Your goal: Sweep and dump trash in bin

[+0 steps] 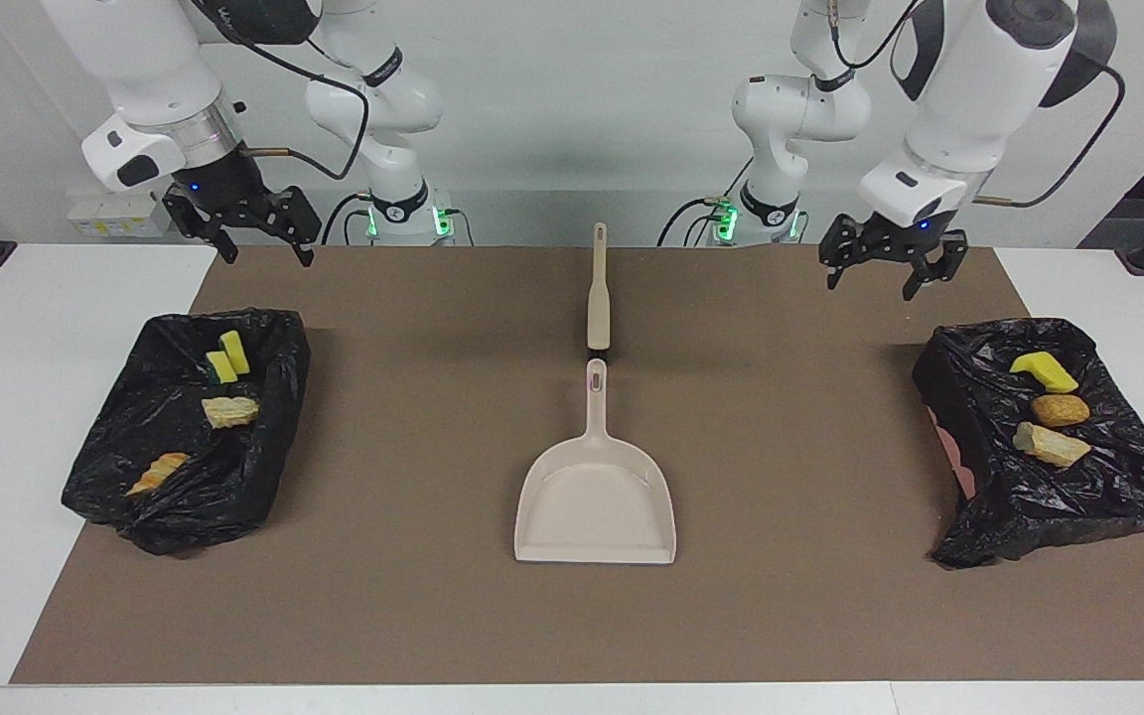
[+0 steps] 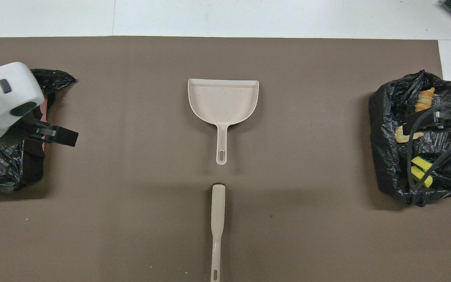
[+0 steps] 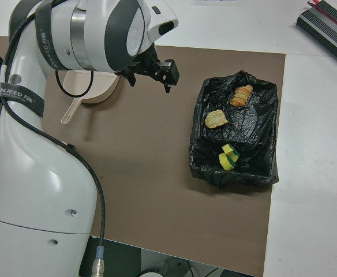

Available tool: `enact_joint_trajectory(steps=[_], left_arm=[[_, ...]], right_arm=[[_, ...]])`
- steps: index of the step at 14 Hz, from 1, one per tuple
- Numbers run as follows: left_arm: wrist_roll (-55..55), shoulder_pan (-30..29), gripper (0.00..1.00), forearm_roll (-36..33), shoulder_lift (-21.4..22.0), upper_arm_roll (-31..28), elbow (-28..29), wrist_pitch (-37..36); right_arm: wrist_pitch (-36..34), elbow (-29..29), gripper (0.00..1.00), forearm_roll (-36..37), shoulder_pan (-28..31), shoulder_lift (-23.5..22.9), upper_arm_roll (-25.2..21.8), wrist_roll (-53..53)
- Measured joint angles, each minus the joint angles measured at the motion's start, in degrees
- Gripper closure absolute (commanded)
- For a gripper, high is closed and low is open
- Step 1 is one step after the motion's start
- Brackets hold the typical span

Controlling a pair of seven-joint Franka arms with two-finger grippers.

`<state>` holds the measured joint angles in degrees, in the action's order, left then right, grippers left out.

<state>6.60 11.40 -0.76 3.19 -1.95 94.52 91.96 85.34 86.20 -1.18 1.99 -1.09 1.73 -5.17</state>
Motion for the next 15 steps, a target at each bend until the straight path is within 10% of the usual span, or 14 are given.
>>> enact_joint_trajectory(steps=[15], left_arm=[[3.76,-6.48,0.0,1.12,-3.06,1.41,-10.41,-9.71]], right_arm=[[0.0,0.0,0.0,0.0,0.06,0.0,-0.01,0.0]])
